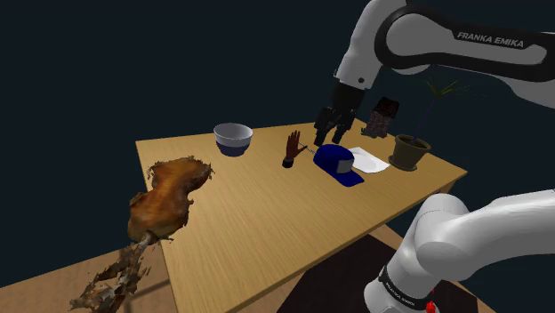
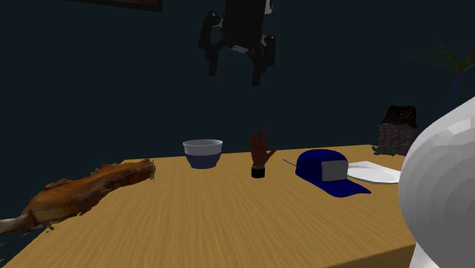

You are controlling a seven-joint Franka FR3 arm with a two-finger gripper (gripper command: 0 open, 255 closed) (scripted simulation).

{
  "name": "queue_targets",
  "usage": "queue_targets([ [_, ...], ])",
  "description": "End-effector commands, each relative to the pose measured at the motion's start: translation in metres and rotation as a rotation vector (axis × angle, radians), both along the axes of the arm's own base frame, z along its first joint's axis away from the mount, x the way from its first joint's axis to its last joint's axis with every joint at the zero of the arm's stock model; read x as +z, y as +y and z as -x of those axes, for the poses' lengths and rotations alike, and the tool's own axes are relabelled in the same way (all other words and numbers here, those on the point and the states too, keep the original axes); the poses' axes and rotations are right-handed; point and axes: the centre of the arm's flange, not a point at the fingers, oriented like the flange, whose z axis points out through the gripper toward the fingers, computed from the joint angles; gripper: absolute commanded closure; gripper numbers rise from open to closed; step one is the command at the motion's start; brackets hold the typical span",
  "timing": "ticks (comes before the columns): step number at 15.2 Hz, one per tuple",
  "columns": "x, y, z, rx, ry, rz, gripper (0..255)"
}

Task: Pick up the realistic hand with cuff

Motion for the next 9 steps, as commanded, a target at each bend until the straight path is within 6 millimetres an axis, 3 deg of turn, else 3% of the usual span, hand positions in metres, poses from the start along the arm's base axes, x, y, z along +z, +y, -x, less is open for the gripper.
queue_targets([
  [1, 0.0, 0.0, 0.0, 0.0, 0.0, 0.0, 0],
  [9, -0.052, -0.082, -0.021, 0.192, -0.057, 0.055, 0],
])
